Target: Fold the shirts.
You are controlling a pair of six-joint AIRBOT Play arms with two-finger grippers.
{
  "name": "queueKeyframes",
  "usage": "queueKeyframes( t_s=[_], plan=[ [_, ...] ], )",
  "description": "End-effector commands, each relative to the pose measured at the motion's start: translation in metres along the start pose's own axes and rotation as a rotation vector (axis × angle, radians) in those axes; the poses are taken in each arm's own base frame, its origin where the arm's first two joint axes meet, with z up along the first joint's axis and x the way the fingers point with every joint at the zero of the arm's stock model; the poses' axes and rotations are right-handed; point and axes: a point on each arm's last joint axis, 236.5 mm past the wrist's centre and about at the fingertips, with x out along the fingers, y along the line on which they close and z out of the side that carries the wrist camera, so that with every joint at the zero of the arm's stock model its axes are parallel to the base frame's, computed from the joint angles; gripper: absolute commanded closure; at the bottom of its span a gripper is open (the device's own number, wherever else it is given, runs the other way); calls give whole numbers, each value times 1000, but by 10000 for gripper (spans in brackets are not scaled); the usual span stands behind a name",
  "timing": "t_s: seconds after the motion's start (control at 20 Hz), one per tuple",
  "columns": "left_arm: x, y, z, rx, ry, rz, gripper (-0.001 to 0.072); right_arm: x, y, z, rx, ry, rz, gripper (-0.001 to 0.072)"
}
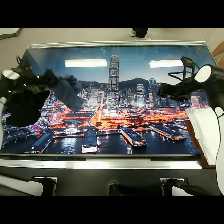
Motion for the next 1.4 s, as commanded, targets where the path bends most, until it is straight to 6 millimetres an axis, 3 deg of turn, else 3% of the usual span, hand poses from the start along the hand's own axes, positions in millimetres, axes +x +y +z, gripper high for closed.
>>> queueKeyframes(
  t_s=[0.0,0.1,0.2,0.25,0.35,0.5,0.65,0.75,0.8,0.85,0.9,0.95,1.0,1.1,1.2,1.3,1.35],
  plan=[
    [-91,-133,-5,394,-148,-100,685,-28,0,-8,-60,8,-23,30],
    [-144,-197,-35,570,-216,-106,685,-54,5,-7,-72,-46,-20,31],
    [-181,-245,-77,660,-240,-150,685,-81,12,-11,-81,-87,-12,31],
    [-191,-263,-101,685,-232,-179,685,-93,14,-16,-87,-96,-10,31],
    [-193,-287,-146,702,-172,-240,684,-118,18,-28,-101,-113,-9,31],
    [-158,-307,-222,756,-4,-321,684,-152,24,-43,-119,-155,-8,31],
    [-85,-307,-300,738,143,-348,685,-178,26,-49,-130,-220,-15,31],
    [-26,-295,-359,679,277,-306,682,-192,14,-44,-103,-283,-72,31],
    [-3,-287,-387,677,350,-285,643,-199,5,-40,-86,-316,-110,31],
    [12,-280,-409,667,420,-265,352,-202,0,-36,-76,-337,-133,31],
    [21,-271,-420,669,486,-234,-1,-203,-2,-34,-77,-346,-142,31],
    [23,-258,-412,725,523,-188,-2,-201,-2,-32,-77,-347,-141,31],
    [21,-240,-387,794,524,-116,-1,-197,-3,-32,-76,-335,-141,30],
    [12,-190,-297,854,438,108,-1,-177,9,-37,-68,-258,-81,30],
    [-5,-128,-214,752,364,280,-2,-140,35,-58,-55,-84,54,30],
    [-18,-60,-174,551,385,370,-1,-97,60,-85,-37,100,204,30],
    [-21,-30,-167,455,398,390,-1,-74,70,-102,-16,188,270,30]
  ],
)
